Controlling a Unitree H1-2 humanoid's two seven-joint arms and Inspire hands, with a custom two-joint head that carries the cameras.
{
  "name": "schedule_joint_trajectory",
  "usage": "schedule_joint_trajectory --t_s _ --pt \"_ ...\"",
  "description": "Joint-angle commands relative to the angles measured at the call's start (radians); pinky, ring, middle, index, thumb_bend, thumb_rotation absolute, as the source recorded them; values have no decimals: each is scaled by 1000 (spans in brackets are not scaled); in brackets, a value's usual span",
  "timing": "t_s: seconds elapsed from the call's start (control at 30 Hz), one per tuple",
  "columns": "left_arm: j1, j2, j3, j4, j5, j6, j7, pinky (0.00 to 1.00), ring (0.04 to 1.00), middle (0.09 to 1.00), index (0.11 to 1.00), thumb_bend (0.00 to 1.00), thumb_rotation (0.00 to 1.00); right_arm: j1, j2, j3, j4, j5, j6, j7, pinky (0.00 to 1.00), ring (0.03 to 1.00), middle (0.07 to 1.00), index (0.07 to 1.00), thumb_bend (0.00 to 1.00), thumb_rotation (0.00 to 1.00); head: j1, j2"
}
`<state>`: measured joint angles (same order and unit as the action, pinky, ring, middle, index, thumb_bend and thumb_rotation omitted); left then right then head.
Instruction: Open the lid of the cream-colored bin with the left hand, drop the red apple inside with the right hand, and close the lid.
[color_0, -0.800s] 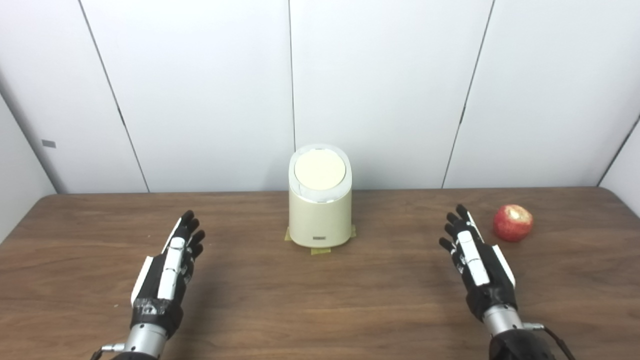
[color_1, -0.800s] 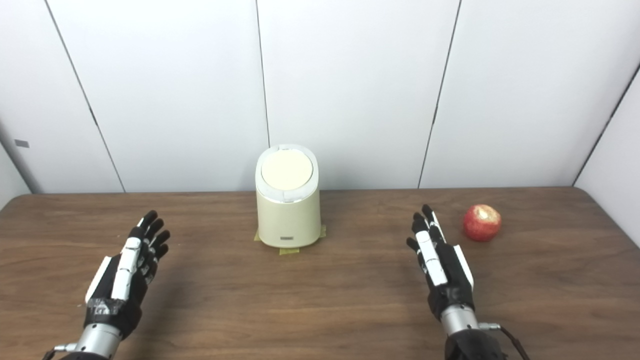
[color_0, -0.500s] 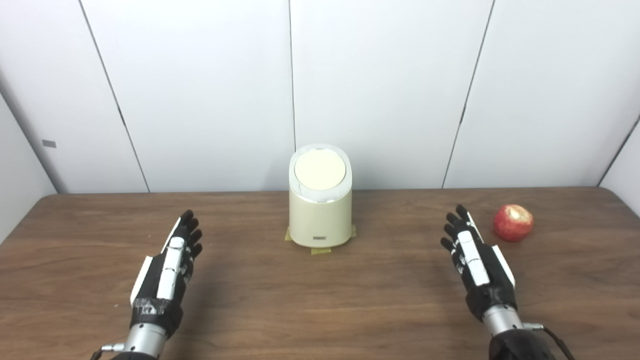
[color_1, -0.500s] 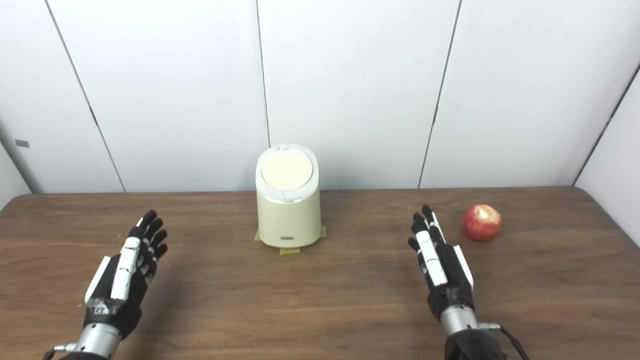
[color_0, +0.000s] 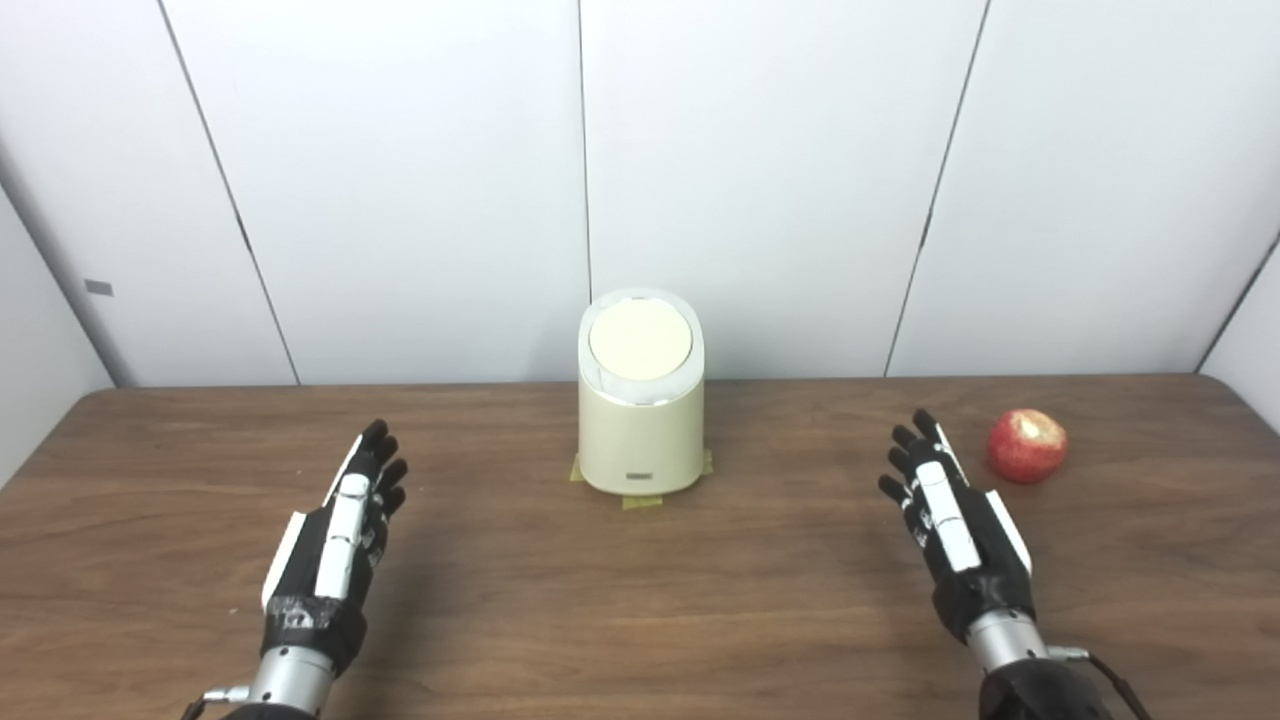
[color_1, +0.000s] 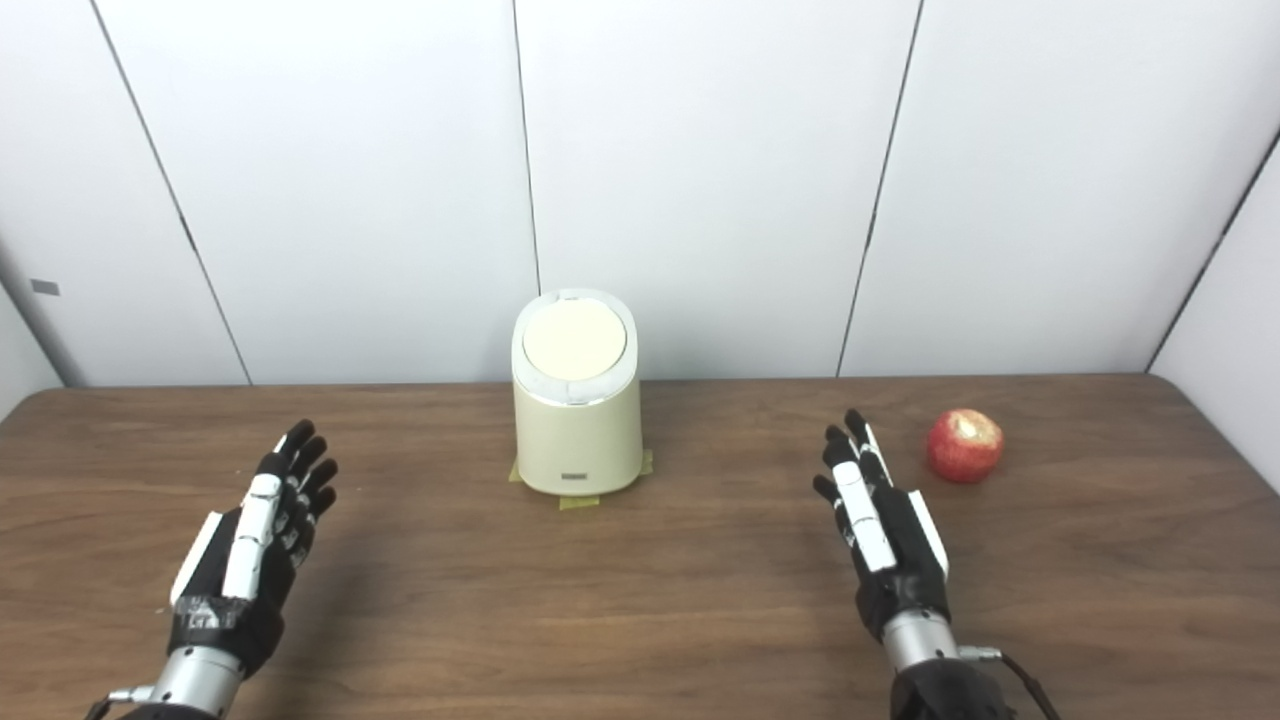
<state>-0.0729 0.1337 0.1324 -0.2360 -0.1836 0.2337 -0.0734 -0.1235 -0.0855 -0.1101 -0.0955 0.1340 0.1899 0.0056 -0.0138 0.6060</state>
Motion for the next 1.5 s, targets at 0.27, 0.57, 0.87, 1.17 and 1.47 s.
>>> schedule_joint_trajectory --t_s 0.27,0.57,0.87,1.17,1.47 --pt "-233 31 -39 -88 91 202 43 959 956 972 991 736 548 -8 -34 -21 -17 25 -53 35 904 973 975 1000 580 885 16 -51" --pt "-498 83 -150 39 220 236 4 898 950 951 937 784 352 9 -38 -27 1 54 -70 65 912 985 981 1000 550 942 17 -87" --pt "-667 67 -184 219 401 236 -101 881 946 967 967 813 187 16 -30 -21 -16 45 -44 57 868 953 953 1000 566 967 12 -99" --pt "-830 29 -187 438 610 236 -230 913 976 999 991 824 43 22 -28 -17 -34 40 -29 52 867 945 926 1000 543 997 11 -97" --pt "-921 28 -280 562 765 236 -249 922 999 1000 999 849 14 24 -23 -8 -71 24 1 39 877 938 895 979 542 1000 10 -90"
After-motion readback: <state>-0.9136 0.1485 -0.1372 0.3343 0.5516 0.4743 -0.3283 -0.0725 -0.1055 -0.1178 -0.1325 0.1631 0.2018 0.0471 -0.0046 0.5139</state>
